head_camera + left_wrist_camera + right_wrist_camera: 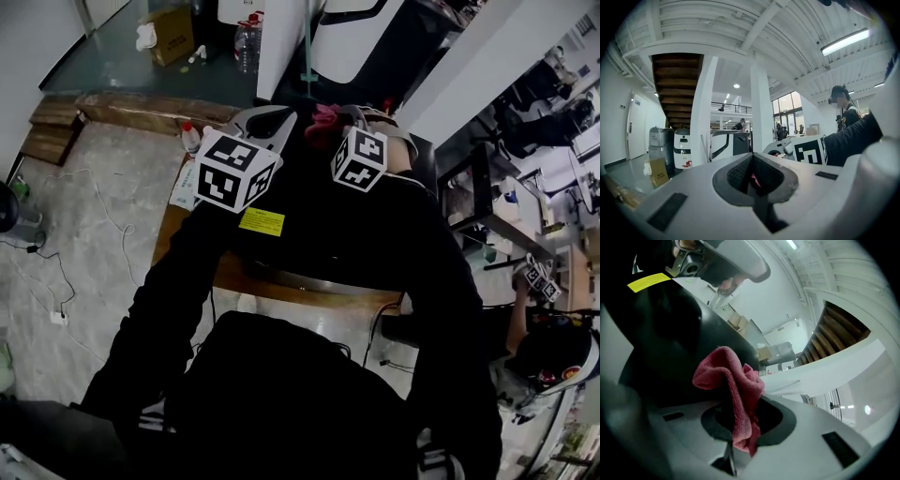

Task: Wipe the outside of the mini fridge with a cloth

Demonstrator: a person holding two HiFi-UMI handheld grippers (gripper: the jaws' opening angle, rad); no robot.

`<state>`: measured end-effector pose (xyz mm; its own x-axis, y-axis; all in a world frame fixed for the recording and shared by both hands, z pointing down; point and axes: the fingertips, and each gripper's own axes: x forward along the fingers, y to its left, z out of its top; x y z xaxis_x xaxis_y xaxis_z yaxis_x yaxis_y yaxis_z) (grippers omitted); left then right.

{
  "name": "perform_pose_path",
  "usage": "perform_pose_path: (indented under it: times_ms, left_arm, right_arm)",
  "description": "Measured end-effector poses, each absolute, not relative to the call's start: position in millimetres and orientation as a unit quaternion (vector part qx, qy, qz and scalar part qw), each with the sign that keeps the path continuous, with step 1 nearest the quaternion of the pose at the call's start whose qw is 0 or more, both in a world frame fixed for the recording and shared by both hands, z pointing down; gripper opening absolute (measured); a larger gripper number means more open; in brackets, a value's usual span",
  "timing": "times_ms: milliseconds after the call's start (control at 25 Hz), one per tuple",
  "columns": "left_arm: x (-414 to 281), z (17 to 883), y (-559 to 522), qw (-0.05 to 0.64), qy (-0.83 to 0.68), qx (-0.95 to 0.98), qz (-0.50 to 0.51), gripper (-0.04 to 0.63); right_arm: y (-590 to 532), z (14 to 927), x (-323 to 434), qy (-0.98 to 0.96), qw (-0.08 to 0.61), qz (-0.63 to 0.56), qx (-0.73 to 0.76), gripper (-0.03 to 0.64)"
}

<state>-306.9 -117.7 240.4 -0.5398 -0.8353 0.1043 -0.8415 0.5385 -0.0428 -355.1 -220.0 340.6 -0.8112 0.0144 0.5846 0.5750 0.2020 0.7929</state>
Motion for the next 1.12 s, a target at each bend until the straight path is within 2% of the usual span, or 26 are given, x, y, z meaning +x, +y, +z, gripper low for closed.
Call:
perform_pose_path:
  times_ms: [480, 840, 960, 1120]
  left_arm:
    - [-203, 228, -223, 0.038, -0.845, 0.532, 0.038, 0.006]
    - [-154, 229, -278, 0.034, -0.830, 0.555, 0.037, 0.006]
    - [-142, 228, -288, 0.031, -0.834, 0.550, 0.034, 0.006]
    - [-134, 212, -284, 0.012, -0.848, 0.530, 0.031, 0.006]
  right_arm:
    - [-372, 340, -272, -0.762, 0.279, -0.567, -0.139, 0.075]
    - [-467, 339, -218, -0.783, 0.310, -0.533, -0.086, 0.075]
    - [-486, 328, -197, -0.803, 0.293, -0.514, -0.074, 0.077]
    - [-468, 281, -171, -0.858, 0.225, -0.452, -0.094, 0.078]
